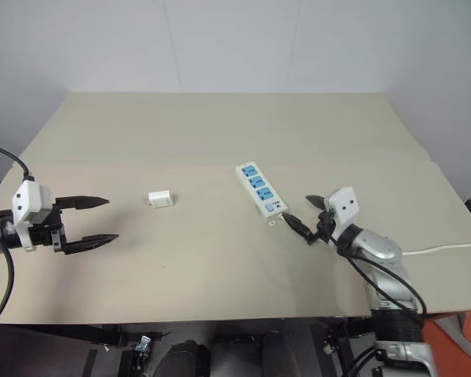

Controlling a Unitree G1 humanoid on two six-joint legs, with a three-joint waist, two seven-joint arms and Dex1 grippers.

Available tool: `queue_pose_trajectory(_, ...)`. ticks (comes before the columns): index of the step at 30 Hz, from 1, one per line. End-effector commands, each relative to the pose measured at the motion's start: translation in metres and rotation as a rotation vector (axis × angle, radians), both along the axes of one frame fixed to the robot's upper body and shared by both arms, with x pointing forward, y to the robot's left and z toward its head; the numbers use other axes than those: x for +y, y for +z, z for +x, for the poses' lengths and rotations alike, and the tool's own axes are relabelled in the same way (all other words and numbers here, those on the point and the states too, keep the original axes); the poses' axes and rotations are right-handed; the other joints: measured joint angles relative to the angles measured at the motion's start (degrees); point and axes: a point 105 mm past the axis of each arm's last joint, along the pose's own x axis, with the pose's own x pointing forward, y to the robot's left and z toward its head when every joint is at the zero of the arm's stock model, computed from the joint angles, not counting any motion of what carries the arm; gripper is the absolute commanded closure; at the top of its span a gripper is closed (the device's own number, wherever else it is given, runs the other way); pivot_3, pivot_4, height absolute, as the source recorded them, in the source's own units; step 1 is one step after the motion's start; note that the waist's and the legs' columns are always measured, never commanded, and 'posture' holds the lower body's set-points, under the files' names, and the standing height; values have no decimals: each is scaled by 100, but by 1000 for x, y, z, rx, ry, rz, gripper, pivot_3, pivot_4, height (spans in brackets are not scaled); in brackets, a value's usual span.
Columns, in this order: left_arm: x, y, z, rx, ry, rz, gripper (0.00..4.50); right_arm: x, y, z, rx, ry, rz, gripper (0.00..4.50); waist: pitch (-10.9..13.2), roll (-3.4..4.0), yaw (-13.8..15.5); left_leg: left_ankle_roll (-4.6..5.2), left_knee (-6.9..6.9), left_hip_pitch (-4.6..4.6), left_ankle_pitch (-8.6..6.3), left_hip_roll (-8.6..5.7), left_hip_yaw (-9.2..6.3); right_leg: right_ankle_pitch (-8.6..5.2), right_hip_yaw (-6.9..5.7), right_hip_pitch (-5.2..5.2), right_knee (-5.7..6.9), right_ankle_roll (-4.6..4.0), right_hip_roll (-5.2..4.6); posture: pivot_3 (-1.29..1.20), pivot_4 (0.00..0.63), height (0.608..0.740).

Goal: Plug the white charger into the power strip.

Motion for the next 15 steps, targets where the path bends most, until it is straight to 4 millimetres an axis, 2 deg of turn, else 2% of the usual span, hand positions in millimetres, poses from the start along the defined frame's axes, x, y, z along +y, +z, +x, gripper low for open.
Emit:
queue_pose_trajectory(1,1,12,1,-38,1,4,0,8,13,-4,-56,-42,48,45,0,0,9,0,0,-2,0,0,0,0,0,0,-2,0,0,0,150,740)
queue_pose_trajectory(3,1,12,1,-39,0,6,0,13,9,-1,-72,-93,19,45,0,0,6,0,0,-7,0,0,-1,0,-2,-2,-4,0,-1,0,150,740)
queue_pose_trajectory(7,1,12,2,-49,13,13,0,29,-2,-1,-53,-89,-11,45,0,0,-1,0,1,-8,0,0,-1,0,-1,-6,-1,0,-1,0,150,740)
queue_pose_trajectory(15,-1,10,0,-49,20,21,0,42,-26,7,11,-79,-7,45,0,0,-9,0,0,-10,0,0,-2,0,-1,-8,-3,0,0,0,150,740)
